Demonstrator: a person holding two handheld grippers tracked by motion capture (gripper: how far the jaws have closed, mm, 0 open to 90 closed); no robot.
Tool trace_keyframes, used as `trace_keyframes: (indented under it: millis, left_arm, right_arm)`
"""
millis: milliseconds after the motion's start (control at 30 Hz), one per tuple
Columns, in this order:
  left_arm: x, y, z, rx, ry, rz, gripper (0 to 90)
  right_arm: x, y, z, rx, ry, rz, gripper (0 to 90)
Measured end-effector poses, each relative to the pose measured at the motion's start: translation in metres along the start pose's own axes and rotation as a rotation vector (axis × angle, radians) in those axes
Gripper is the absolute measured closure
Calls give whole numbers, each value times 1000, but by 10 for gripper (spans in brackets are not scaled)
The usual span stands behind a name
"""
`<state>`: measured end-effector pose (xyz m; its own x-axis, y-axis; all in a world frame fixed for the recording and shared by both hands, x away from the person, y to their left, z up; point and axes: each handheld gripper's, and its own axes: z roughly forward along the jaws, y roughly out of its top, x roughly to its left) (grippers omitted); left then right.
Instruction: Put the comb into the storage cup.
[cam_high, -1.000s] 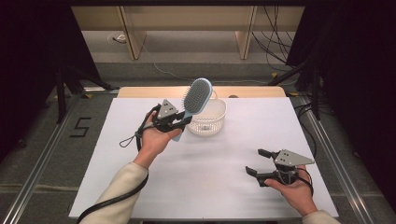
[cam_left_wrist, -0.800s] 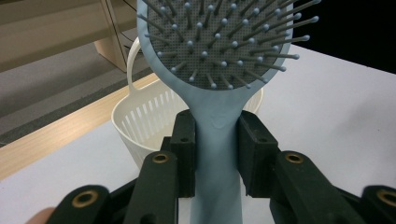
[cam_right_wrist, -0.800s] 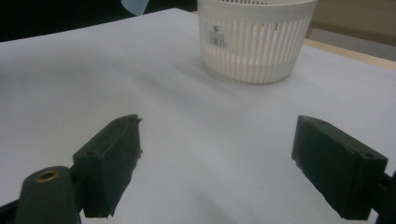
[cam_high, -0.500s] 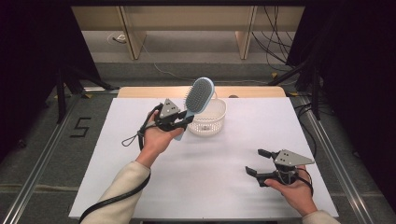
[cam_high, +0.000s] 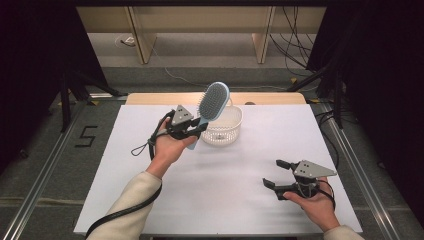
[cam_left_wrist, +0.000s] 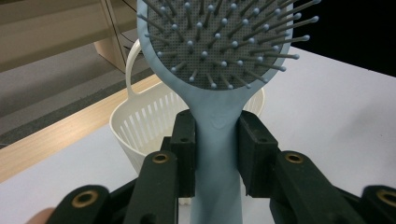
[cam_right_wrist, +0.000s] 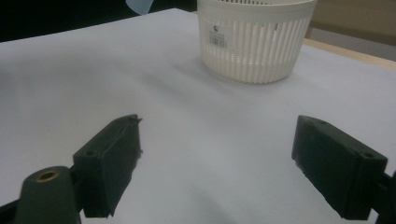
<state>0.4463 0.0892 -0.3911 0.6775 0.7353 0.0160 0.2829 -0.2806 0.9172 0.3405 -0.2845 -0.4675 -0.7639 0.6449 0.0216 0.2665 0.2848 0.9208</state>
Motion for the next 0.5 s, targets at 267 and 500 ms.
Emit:
trace_keyframes:
  millis: [267,500]
  left_arm:
    - [-1,1,2,-1,-1,-1,698]
    - [-1,3,3,-3,-2,0,698]
  right_arm:
    - [0,0,0,0,0,0,165]
    - [0,0,0,-1,0,0,165]
